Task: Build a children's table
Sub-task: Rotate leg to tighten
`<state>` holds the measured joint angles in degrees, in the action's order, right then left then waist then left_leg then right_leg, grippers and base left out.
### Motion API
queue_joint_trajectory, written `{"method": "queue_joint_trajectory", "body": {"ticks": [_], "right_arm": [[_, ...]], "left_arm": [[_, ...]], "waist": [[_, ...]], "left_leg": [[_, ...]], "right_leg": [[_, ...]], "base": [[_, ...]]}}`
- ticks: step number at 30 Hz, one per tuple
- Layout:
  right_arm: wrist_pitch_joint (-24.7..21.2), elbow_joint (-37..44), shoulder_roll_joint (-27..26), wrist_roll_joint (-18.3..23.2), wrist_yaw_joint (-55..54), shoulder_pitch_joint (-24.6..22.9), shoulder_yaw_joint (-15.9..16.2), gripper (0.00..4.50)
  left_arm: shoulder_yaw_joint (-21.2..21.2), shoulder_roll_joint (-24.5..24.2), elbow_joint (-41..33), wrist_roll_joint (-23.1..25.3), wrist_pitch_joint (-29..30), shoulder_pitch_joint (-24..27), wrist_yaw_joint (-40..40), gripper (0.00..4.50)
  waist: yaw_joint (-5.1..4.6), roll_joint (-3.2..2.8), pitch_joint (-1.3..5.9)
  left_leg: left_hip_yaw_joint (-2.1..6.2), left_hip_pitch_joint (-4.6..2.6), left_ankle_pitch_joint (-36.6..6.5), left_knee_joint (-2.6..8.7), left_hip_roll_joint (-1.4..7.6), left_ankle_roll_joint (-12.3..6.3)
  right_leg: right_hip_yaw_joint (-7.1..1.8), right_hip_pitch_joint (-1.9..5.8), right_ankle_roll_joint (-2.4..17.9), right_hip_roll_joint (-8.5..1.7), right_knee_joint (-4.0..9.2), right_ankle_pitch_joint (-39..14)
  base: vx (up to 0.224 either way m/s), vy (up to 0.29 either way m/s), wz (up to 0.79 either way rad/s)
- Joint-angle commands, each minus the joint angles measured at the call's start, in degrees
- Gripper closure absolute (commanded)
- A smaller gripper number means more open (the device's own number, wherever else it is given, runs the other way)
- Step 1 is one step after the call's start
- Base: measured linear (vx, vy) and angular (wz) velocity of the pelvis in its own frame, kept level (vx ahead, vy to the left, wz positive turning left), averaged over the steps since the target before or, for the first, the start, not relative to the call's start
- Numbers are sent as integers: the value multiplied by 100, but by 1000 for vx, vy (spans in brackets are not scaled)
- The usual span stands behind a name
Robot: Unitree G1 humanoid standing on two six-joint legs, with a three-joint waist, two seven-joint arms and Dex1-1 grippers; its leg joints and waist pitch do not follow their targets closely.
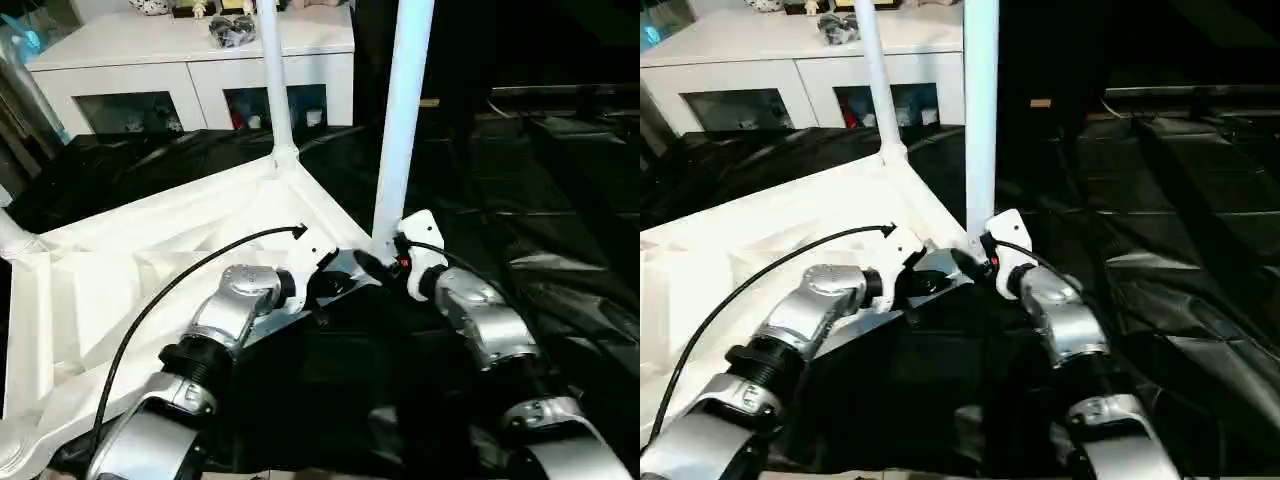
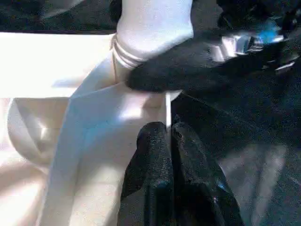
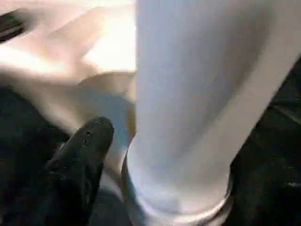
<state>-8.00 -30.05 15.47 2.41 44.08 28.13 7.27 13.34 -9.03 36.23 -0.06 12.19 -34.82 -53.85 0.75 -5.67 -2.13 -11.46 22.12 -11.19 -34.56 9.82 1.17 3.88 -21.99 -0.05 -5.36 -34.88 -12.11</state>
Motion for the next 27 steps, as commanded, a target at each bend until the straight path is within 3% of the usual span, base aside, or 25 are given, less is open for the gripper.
{"method": "queue_joint_trajectory", "body": {"ticks": [1, 2, 3, 5, 8, 10, 13, 18, 21, 27], "right_arm": [[48, 329, -63, 246, 1135, -199, 643, 76], [71, 398, 9, 288, 1287, -230, 667, 76], [149, 559, 211, 347, 1678, -308, 746, 76], [199, 652, 377, 364, 1930, -351, 797, 76], [82, 852, 716, 481, 2511, -393, 810, 76], [-70, 1017, 923, 609, 2866, -403, 804, 101], [-125, 1081, 998, 662, 3012, -407, 801, 127], [-343, 1247, 1195, 667, 3421, -428, 933, 158], [-432, 1309, 1224, 704, 3478, -453, 990, 185], [-656, 1426, 1091, 777, 3345, -622, 963, 195]], "left_arm": [[102, 17, -329, -210, -286, -57, -424, 450], [111, -14, -352, -227, -279, -48, -499, 450], [146, -102, -414, -255, -285, -23, -701, 450], [179, -183, -459, -273, -301, -3, -870, 450], [218, -361, -509, -324, -334, 14, -1274, 450], [273, -494, -569, -397, -326, 26, -1616, 450], [291, -544, -591, -419, -319, 29, -1751, 450], [329, -718, -523, -431, -343, -30, -2069, 450], [325, -741, -505, -438, -339, -49, -2114, 450], [269, -673, -516, -411, -214, -15, -1877, 450]], "waist": [[63, 68, 365], [78, 43, 369], [116, 63, 377], [171, 42, 363], [231, 28, 318], [251, 19, 316], [251, 16, 329], [285, 34, 353], [288, 29, 344], [294, 44, 344]], "left_leg": [[183, -56, -701, 361, 342, -744], [179, -54, -634, 347, 334, -807], [170, -59, -566, 327, 337, -901], [165, -64, -654, 329, 349, -924], [175, -95, -1044, 392, 374, -718], [174, -117, -1130, 401, 386, -622], [182, -96, -972, 399, 388, -620], [177, -80, -678, 356, 370, -773], [182, -86, -771, 368, 376, -736], [180, -91, -814, 376, 375, -647]], "right_leg": [[-226, 271, 1629, -363, 340, 304], [-216, 267, 1671, -357, 322, 400], [-213, 267, 1702, -366, 317, 479], [-209, 247, 1718, -371, 334, 278], [-214, 233, 1626, -351, 400, -530], [-235, 218, 1594, -350, 402, -629], [-236, 225, 1619, -354, 368, -391], [-224, 235, 1669, -368, 334, -91], [-221, 229, 1651, -367, 347, -244], [-233, 232, 1637, -364, 350, -305]], "base": [[0, 0, 0], [0, 0, 0], [0, 0, 0], [0, 0, 0], [0, 0, 0], [0, 0, 0], [0, 0, 0], [0, 0, 0], [0, 0, 0], [0, 0, 0]]}}
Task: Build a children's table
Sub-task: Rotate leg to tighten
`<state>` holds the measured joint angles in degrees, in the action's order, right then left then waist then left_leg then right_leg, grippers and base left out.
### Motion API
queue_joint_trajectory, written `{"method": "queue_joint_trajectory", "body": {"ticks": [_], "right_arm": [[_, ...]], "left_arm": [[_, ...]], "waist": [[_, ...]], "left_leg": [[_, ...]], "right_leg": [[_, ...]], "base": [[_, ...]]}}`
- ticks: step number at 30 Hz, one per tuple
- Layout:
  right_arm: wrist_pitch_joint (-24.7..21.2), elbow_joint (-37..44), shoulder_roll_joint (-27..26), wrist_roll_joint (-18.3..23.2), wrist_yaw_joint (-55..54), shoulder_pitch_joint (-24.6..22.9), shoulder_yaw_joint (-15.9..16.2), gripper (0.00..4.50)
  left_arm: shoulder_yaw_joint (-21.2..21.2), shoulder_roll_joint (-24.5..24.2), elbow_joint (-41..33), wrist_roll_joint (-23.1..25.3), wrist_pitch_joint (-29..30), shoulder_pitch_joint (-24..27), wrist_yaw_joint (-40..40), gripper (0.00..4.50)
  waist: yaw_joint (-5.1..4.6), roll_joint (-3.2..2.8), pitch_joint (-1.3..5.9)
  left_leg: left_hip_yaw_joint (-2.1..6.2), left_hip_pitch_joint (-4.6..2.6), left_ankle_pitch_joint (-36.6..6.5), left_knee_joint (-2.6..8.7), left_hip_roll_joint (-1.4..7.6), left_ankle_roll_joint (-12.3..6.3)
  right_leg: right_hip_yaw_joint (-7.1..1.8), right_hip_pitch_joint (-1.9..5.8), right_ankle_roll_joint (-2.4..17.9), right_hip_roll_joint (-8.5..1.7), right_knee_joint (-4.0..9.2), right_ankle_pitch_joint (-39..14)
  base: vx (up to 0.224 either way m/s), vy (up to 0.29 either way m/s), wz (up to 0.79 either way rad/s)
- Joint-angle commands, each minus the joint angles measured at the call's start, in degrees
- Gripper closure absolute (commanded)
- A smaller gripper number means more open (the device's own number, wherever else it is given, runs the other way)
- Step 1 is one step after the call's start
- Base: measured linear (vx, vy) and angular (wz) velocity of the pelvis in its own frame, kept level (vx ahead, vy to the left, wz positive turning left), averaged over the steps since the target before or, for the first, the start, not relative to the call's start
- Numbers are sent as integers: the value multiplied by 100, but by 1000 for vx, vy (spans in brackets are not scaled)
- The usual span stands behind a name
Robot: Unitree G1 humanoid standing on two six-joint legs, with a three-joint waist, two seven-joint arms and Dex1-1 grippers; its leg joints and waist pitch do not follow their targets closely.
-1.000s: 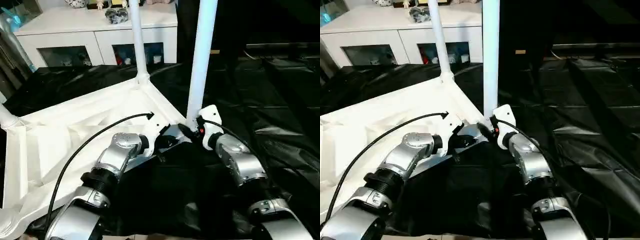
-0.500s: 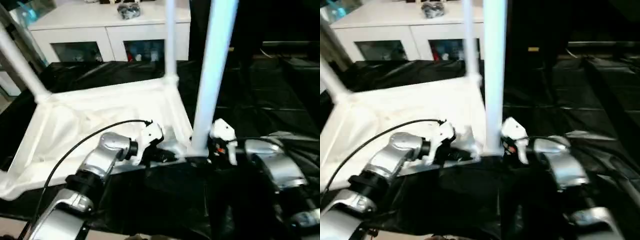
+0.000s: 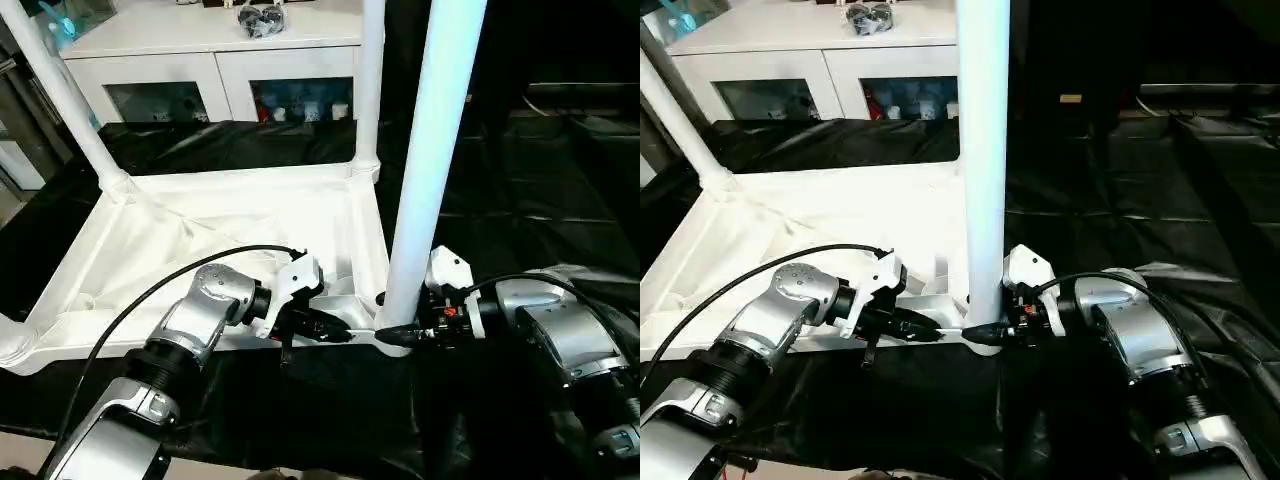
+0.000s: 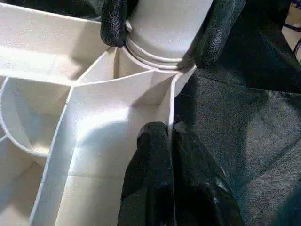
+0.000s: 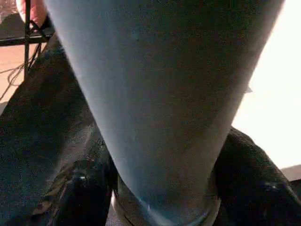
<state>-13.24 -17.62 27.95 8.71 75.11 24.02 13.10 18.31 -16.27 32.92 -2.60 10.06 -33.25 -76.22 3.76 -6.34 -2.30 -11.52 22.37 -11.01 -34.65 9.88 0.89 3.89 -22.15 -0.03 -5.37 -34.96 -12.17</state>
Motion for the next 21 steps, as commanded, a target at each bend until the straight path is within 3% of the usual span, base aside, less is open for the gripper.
{"method": "queue_joint_trajectory", "body": {"ticks": [1, 4, 6, 7, 8, 9, 11, 14, 19, 20, 21], "right_arm": [[-172, 200, -198, 138, 147, -268, 376, 196], [-21, -212, -607, -206, -918, -295, 248, 202], [28, -913, -1122, -611, -2342, -113, 15, 204], [-10, -1043, -1236, -632, -2600, -64, -54, 204], [-60, -1138, -1350, -632, -2812, -23, -123, 204], [-60, -1138, -1350, -632, -2812, -23, -123, 204], [-245, -1414, -1722, -608, -3522, 142, -341, 205], [-279, -1777, -2195, -699, -4411, 365, -503, 205], [-2, -1927, -2397, -781, -4457, 463, -396, 205], [18, -1856, -2397, -715, -4353, 439, -406, 205], [15, -1826, -2409, -687, -4323, 430, -435, 149]], "left_arm": [[-248, 86, -150, -126, 0, -176, 474, 450], [-372, 276, -35, -80, 74, -210, 945, 450], [-471, 521, 119, 8, 182, -289, 1546, 450], [-464, 569, 152, 48, 198, -306, 1658, 450], [-469, 631, 195, 106, 211, -332, 1845, 450], [-469, 631, 195, 106, 211, -332, 1845, 450], [-542, 878, 358, 169, 313, -444, 2375, 450], [-663, 1231, 560, 286, 382, -607, 3254, 450], [-654, 1356, 570, 307, 350, -618, 3285, 450], [-637, 1328, 538, 300, 315, -594, 3216, 450], [-631, 1315, 530, 295, 291, -583, 3194, 450]], "waist": [[-6, 126, 367], [-29, 119, 350], [-110, 124, 301], [-143, 108, 281], [-240, 122, 278], [-251, 113, 272], [-298, 75, 264], [-351, 91, 271], [-350, 92, 292], [-343, 59, 289], [-348, 70, 291]], "left_leg": [[185, -109, -770, 380, 371, -642], [185, -99, -803, 390, 359, -583], [190, -103, -1138, 430, 328, -370], [204, -114, -1300, 461, 328, -260], [239, -123, -1559, 494, 317, -63], [242, -136, -1642, 502, 327, -40], [230, -162, -1799, 500, 313, -11], [234, -179, -1864, 497, 302, 34], [227, -127, -1657, 486, 300, -151], [230, -122, -1637, 486, 301, -179], [225, -123, -1632, 488, 302, -194]], "right_leg": [[-233, 252, 1635, -367, 352, -237], [-229, 229, 1604, -373, 370, -391], [-221, 218, 1526, -378, 434, -968], [-215, 217, 1471, -378, 458, -1277], [-209, 246, 1293, -373, 495, -1751], [-217, 232, 1252, -375, 512, -1835], [-238, 191, 1239, -362, 537, -1845], [-241, 177, 1221, -362, 553, -1895], [-239, 206, 1219, -369, 549, -1600], [-239, 208, 1234, -373, 540, -1543], [-237, 208, 1234, -365, 546, -1508]], "base": [[0, 0, 0], [0, 0, 0], [0, 0, 0], [0, 0, 0], [0, 0, 0], [0, 0, 0], [0, 0, 0], [0, 0, 0], [0, 0, 0], [0, 0, 0], [0, 0, 0]]}}
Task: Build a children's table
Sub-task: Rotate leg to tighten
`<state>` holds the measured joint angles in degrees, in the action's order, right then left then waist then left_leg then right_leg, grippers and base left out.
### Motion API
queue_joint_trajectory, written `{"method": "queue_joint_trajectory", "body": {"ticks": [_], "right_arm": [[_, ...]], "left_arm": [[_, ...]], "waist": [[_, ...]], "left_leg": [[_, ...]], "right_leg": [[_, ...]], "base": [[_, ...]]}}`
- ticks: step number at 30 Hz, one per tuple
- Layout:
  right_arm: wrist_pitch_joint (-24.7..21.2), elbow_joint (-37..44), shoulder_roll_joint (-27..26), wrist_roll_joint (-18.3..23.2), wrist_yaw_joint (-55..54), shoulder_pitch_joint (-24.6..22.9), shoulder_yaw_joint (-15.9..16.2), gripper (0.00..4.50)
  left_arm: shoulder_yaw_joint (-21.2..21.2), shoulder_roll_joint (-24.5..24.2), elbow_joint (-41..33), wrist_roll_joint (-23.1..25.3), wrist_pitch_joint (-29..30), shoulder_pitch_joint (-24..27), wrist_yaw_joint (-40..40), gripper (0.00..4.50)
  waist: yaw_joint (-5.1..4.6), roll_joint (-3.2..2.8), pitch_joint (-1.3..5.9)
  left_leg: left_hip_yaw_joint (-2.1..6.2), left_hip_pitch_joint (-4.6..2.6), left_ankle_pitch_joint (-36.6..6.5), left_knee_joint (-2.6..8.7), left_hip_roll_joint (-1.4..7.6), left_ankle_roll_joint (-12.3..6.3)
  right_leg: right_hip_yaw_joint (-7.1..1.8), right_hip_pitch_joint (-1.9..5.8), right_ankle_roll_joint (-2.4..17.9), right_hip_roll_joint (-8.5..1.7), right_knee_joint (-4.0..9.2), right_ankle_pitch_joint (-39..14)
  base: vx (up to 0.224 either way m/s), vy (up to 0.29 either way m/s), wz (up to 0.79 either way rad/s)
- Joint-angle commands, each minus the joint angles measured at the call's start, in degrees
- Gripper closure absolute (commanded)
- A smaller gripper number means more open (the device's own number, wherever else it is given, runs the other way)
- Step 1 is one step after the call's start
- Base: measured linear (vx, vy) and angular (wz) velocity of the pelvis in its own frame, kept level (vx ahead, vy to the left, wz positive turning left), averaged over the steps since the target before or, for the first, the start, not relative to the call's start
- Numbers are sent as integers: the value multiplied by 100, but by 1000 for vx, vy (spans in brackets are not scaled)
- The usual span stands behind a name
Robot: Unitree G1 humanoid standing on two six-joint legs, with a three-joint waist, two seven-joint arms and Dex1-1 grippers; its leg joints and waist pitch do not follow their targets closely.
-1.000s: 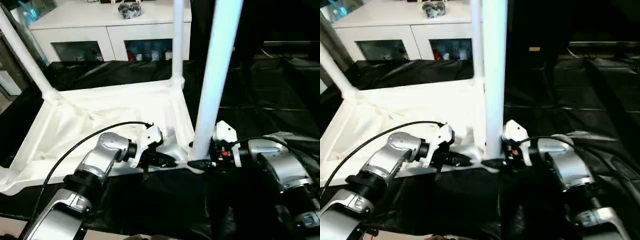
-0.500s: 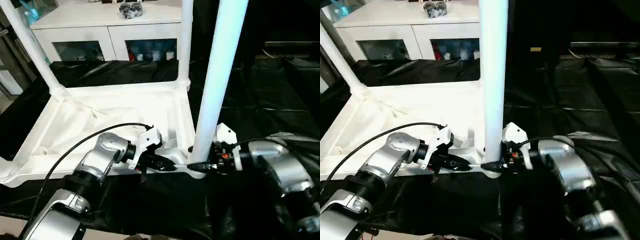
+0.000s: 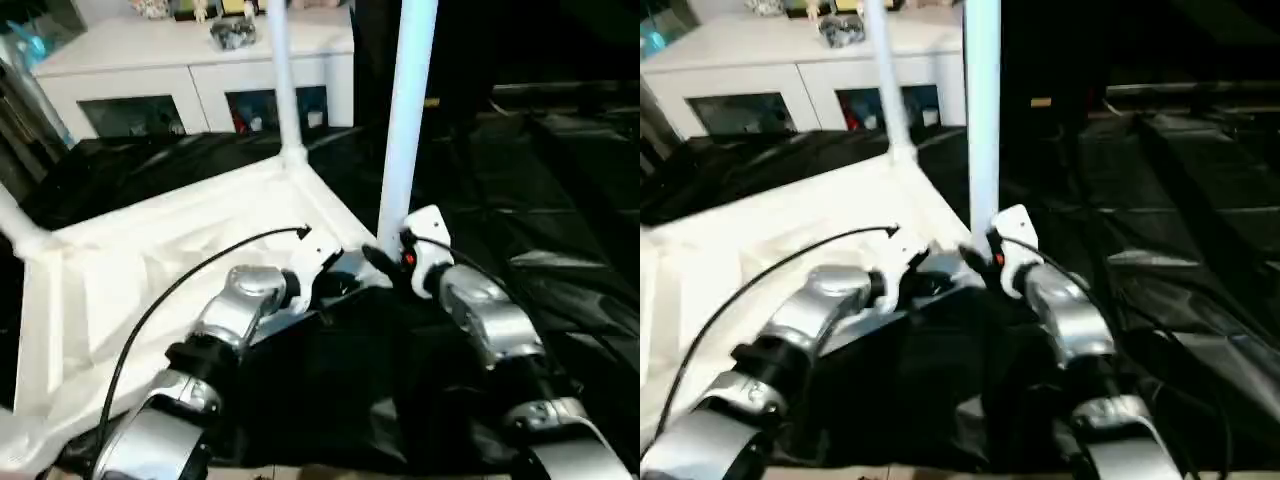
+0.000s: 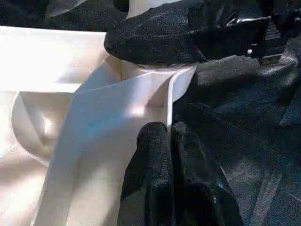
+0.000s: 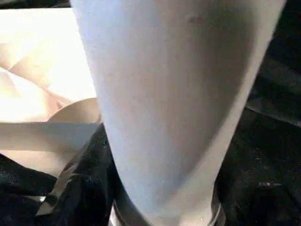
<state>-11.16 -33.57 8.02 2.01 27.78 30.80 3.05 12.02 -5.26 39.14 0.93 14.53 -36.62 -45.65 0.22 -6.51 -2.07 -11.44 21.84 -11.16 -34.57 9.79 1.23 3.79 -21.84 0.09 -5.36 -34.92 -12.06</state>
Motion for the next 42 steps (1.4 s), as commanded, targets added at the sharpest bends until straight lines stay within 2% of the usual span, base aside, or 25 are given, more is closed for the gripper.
{"method": "queue_joint_trajectory", "body": {"ticks": [1, 4, 5, 6, 9, 11, 13, 14, 15, 16, 17, 18, 19, 21, 23, 25, 26, 28, 31, 33, 35, 36, 38, 39, 42], "right_arm": [[-193, -231, -416, -17, 410, -248, 570, 149], [-238, -114, -373, 103, 631, -274, 510, 129], [-192, 49, -211, 141, 942, -319, 551, 108], [-165, 125, -127, 152, 1094, -343, 586, 94], [-17, 519, 308, 284, 1978, -501, 788, 94], [-33, 914, 712, 507, 2793, -659, 935, 94], [-118, 1180, 986, 679, 3330, -755, 1013, 94], [-167, 1299, 1113, 752, 3574, -793, 1045, 94], [-167, 1299, 1113, 752, 3574, -793, 1045, 94], [-330, 1526, 1413, 875, 4110, -844, 1138, 94], [-373, 1566, 1469, 894, 4217, -852, 1158, 118], [-416, 1608, 1539, 904, 4342, -858, 1187, 118], [-476, 1672, 1694, 874, 4607, -854, 1267, 126], [-478, 1685, 1762, 838, 4708, -839, 1316, 129], [-529, 1767, 1888, 835, 4883, -822, 1402, 165], [-542, 1793, 1899, 834, 4912, -813, 1411, 172], [-548, 1801, 1895, 834, 4914, -808, 1414, 181], [-628, 1904, 1890, 858, 4961, -809, 1450, 200], [-712, 2004, 1828, 879, 4961, -867, 1478, 206], [-731, 2019, 1804, 881, 4935, -897, 1480, 208], [-754, 2040, 1765, 891, 4863, -945, 1478, 209], [-794, 2044, 1706, 900, 4735, -1011, 1441, 209], [-805, 2016, 1629, 878, 4540, -1077, 1379, 209], [-755, 1958, 1560, 829, 4363, -1104, 1333, 209], [-596, 1406, 1036, 396, 2919, -1104, 1049, 210]], "left_arm": [[-2, 214, -92, -58, -156, -246, 137, 450], [39, 142, -160, -105, -226, -196, -69, 450], [85, 48, -260, -156, -257, -130, -338, 450], [106, 7, -298, -167, -276, -104, -439, 450], [199, -168, -430, -232, -381, -26, -901, 450], [264, -319, -524, -283, -366, 20, -1256, 450], [306, -430, -587, -329, -367, 47, -1527, 450], [324, -489, -619, -356, -344, 57, -1664, 450], [324, -489, -619, -356, -344, 57, -1664, 450], [391, -656, -676, -386, -390, 73, -2023, 450], [404, -691, -684, -389, -400, 77, -2095, 450], [419, -736, -697, -397, -416, 82, -2197, 450], [451, -844, -739, -433, -461, 98, -2478, 450], [462, -895, -753, -452, -474, 101, -2602, 450], [491, -1006, -795, -495, -464, 109, -2804, 450], [496, -1036, -797, -493, -460, 104, -2837, 450], [494, -1043, -794, -491, -461, 100, -2842, 450], [484, -1073, -789, -485, -480, 96, -2880, 450], [466, -1056, -782, -449, -466, 113, -2817, 450], [464, -1044, -780, -428, -451, 127, -2763, 450], [459, -1029, -773, -415, -435, 148, -2687, 450], [419, -982, -741, -419, -380, 150, -2538, 450], [348, -901, -683, -416, -323, 128, -2312, 450], [299, -848, -639, -414, -295, 105, -2166, 450], [140, -570, -354, -281, -285, -44, -1352, 450]], "waist": [[8, 90, 271], [10, 85, 280], [7, 90, 276], [20, 81, 289], [43, 87, 320], [107, 92, 352], [163, 89, 358], [207, 104, 359], [222, 108, 351], [236, 97, 328], [252, 105, 326], [275, 122, 317], [293, 105, 306], [297, 99, 312], [312, 113, 311], [332, 111, 322], [334, 138, 327], [346, 131, 333], [352, 145, 337], [354, 131, 335], [352, 127, 331], [349, 102, 330], [343, 116, 315], [344, 93, 308], [277, 113, 273]], "left_leg": [[217, -67, -1597, 480, 313, -251], [222, -64, -1611, 483, 320, -266], [220, -54, -1586, 486, 319, -277], [216, -58, -1537, 473, 321, -310], [218, -33, -1212, 446, 332, -459], [194, -20, -769, 376, 344, -769], [170, -21, -606, 341, 340, -938], [171, -21, -601, 339, 339, -960], [170, -23, -631, 343, 346, -955], [174, -29, -763, 369, 354, -903], [178, -45, -854, 375, 356, -858], [177, -48, -940, 388, 371, -795], [184, -62, -1050, 416, 385, -684], [184, -71, -1075, 417, 387, -626], [179, -80, -1060, 421, 388, -582], [177, -71, -890, 405, 385, -603], [171, -71, -865, 399, 380, -617], [177, -57, -729, 388, 376, -662], [173, -49, -683, 375, 368, -699], [174, -53, -726, 378, 370, -683], [178, -54, -774, 386, 373, -651], [179, -67, -836, 393, 377, -623], [180, -60, -920, 408, 373, -578], [183, -74, -1011, 416, 375, -521], [190, -96, -1353, 458, 354, -274]], "right_leg": [[-228, 180, 1238, -366, 535, -1462], [-228, 189, 1253, -370, 526, -1421], [-227, 190, 1263, -367, 523, -1378], [-229, 194, 1277, -368, 513, -1269], [-218, 237, 1403, -369, 456, -694], [-205, 262, 1536, -361, 376, 49], [-203, 237, 1618, -367, 348, 260], [-196, 248, 1612, -371, 355, 164], [-196, 239, 1610, -370, 360, 85], [-194, 226, 1604, -370, 391, -214], [-191, 230, 1578, -359, 407, -381], [-209, 227, 1547, -363, 407, -576], [-216, 211, 1496, -363, 428, -793], [-222, 201, 1496, -362, 420, -795], [-230, 197, 1513, -366, 416, -762], [-234, 198, 1548, -372, 391, -555], [-233, 198, 1560, -368, 390, -511], [-226, 209, 1573, -374, 369, -383], [-224, 213, 1575, -378, 365, -350], [-222, 210, 1564, -375, 371, -411], [-222, 213, 1547, -372, 378, -467], [-221, 205, 1539, -369, 387, -504], [-225, 208, 1528, -365, 396, -593], [-226, 202, 1508, -375, 412, -737], [-227, 190, 1411, -384, 484, -1328]], "base": [[0, 0, 0], [0, 0, 0], [0, 0, 0], [0, 0, 0], [0, 0, 0], [0, 0, 0], [0, 0, 0], [0, 0, 0], [0, 0, 0], [0, 0, 0], [0, 0, 0], [0, 0, 0], [0, 0, 0], [0, 0, 0], [0, 0, 0], [0, 0, 0], [0, 0, 0], [0, 0, 0], [0, 0, 0], [0, 0, 0], [0, 0, 0], [0, 0, 0], [0, 0, 0], [0, 0, 0], [0, 0, 0]]}}
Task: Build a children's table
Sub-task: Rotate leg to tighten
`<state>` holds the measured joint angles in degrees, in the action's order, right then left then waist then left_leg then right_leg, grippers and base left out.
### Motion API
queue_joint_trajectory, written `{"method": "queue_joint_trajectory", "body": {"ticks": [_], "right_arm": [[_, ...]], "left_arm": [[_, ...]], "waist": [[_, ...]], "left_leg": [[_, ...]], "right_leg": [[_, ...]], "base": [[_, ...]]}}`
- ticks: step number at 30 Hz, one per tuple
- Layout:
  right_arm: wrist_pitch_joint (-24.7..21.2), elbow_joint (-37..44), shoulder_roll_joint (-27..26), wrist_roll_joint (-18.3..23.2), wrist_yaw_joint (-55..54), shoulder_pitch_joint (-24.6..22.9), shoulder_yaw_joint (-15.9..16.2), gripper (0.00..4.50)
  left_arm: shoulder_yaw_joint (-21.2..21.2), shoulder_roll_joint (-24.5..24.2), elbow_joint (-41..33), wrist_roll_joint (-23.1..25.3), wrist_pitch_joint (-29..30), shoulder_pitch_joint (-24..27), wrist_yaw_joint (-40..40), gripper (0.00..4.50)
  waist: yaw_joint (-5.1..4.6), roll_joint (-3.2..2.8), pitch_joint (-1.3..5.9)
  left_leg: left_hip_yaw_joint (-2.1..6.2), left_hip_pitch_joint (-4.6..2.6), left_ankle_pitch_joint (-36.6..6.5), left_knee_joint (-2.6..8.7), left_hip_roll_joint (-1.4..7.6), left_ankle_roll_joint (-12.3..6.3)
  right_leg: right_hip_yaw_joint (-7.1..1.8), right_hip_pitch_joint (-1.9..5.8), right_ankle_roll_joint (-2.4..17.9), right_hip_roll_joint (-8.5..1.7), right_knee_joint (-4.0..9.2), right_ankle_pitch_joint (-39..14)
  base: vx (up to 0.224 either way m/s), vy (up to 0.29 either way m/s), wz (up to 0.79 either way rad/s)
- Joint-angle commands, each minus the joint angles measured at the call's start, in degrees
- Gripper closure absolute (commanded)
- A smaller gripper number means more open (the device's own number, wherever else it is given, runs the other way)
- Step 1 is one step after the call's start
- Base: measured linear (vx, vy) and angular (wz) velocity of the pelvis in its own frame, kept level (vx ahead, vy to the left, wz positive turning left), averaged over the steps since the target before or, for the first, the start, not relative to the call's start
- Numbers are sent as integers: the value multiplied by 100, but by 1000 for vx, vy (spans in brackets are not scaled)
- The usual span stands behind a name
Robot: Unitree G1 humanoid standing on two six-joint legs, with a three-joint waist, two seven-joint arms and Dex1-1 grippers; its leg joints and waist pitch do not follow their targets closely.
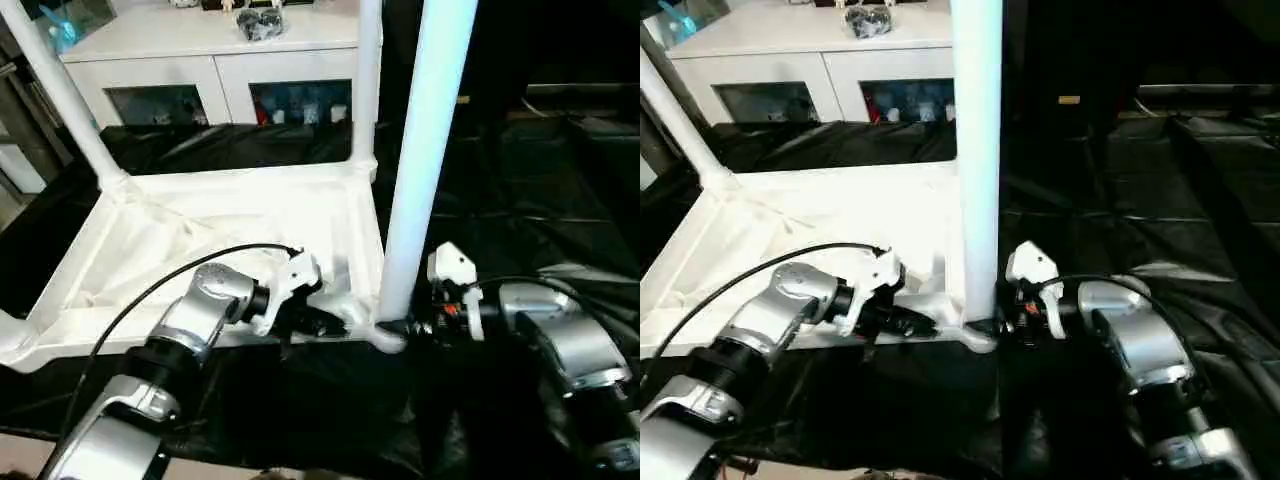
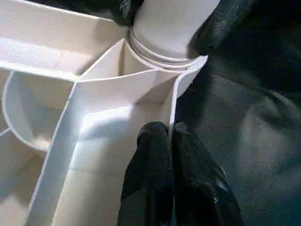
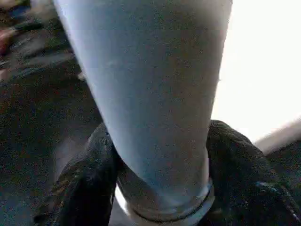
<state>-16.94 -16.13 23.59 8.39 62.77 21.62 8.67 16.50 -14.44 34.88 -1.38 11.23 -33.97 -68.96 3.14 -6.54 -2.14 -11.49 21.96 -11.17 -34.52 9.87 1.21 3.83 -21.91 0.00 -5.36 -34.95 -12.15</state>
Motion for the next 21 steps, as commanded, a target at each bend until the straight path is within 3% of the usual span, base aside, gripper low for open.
{"method": "queue_joint_trajectory", "body": {"ticks": [1, 4, 9, 12, 14, 15, 16, 21], "right_arm": [[-32, -450, -627, -303, -858, -170, 428, 211], [-133, -883, -1147, -433, -1894, -117, 198, 221], [-267, -1266, -1752, -530, -2952, 68, -49, 241], [-116, -1410, -1953, -652, -3336, 176, -80, 246], [317, -1548, -1999, -862, -3489, 258, -5, 246], [317, -1548, -1999, -862, -3489, 258, -5, 246], [396, -1561, -2012, -816, -3418, 268, -28, 213], [361, -1417, -1957, -566, -3134, 279, -225, 162]], "left_arm": [[-330, 399, 125, -25, 40, -338, 1123, 450], [-491, 730, 430, 38, 38, -518, 1914, 450], [-605, 1041, 639, 129, -22, -682, 2658, 450], [-574, 1085, 667, 175, -104, -703, 2670, 450], [-506, 1069, 692, 224, -213, -704, 2579, 450], [-506, 1069, 692, 224, -213, -704, 2579, 450], [-473, 1047, 695, 242, -291, -689, 2535, 450], [-400, 957, 634, 225, -451, -578, 2333, 450]], "waist": [[-58, 118, 260], [-189, 98, 221], [-276, 94, 195], [-349, 85, 191], [-365, 69, 195], [-373, 73, 202], [-377, 58, 202], [-397, 64, 249]], "left_leg": [[197, -106, -1456, 468, 331, -174], [244, -152, -1989, 502, 299, 61], [263, -159, -2319, 526, 284, 77], [288, -153, -2429, 536, 275, 87], [298, -154, -2521, 548, 287, 96], [300, -150, -2522, 551, 287, 96], [303, -146, -2522, 558, 289, 93], [259, -96, -2075, 568, 318, -108]], "right_leg": [[-237, 180, 1334, -379, 513, -1566], [-216, 154, 1082, -376, 583, -2396], [-228, 112, 858, -368, 666, -2775], [-219, 98, 789, -375, 684, -2945], [-223, 84, 743, -382, 696, -2938], [-222, 90, 760, -383, 688, -2881], [-223, 98, 780, -381, 682, -2809], [-231, 164, 1155, -369, 605, -1665]], "base": [[0, 0, 0], [0, 0, 0], [0, 0, 0], [0, 0, 0], [0, 0, 0], [0, 0, 0], [0, 0, 0], [0, 0, 0]]}}
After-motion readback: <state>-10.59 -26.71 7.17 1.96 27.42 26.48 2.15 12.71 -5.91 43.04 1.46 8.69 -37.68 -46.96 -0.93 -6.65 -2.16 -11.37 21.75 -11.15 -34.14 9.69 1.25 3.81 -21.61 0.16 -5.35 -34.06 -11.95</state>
